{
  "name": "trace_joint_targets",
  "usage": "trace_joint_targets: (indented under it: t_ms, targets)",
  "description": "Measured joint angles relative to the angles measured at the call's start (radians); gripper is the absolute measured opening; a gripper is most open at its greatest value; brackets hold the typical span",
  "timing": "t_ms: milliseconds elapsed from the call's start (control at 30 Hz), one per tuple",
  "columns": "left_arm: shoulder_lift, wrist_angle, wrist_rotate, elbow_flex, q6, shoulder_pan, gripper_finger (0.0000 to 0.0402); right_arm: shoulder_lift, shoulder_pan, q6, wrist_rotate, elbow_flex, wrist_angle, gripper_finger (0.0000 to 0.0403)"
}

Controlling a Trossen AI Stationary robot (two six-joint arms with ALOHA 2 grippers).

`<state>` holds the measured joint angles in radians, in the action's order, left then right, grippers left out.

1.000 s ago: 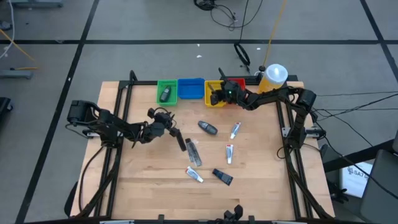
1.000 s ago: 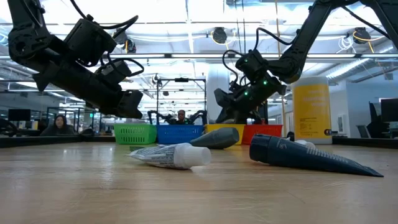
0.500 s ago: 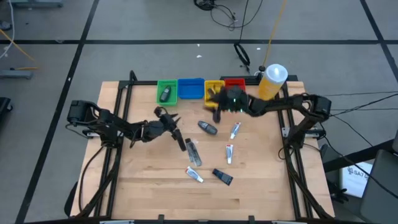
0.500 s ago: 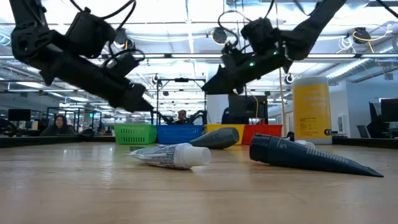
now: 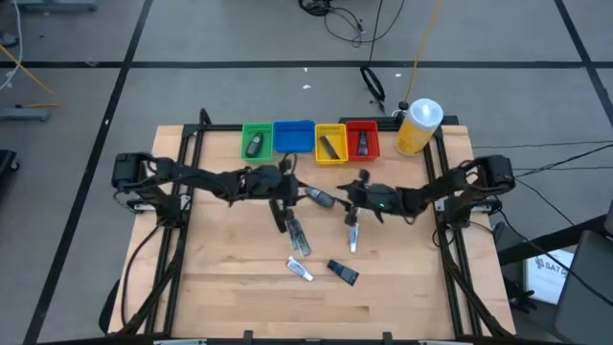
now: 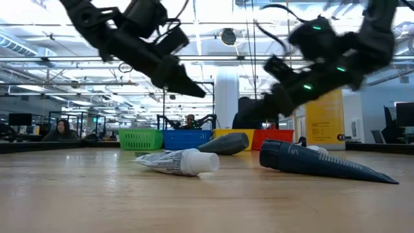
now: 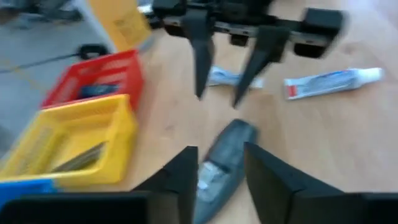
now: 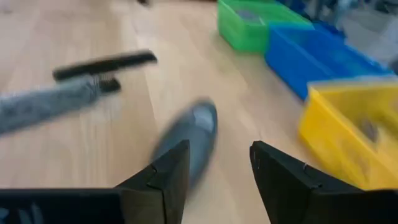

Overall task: Pick & Place Travel size toiletries
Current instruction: Put the black deodorant into the green bin

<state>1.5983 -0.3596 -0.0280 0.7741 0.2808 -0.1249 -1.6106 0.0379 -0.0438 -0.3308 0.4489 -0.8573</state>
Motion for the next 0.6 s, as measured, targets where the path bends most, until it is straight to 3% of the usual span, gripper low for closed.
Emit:
trace_joint_targets:
  t_ms: [167,333,600]
  targets:
    - [0.134,0.006,0.109,0.082,0.003,-0.039,0.0221,0.058,-0.037,0.158,-0.121,-0.192,-0.195,0.0155]
    - [0.257,0.003,0.135,0.137,0.047,-0.059,0.0287,0.119,-0.09,0.267,-0.118,-0.35,-0.361,0.0155]
    - [0.364,-0.004,0.195,0.191,0.133,-0.067,0.0305,0.13,-0.155,0.346,-0.12,-0.408,-0.407,0.0155]
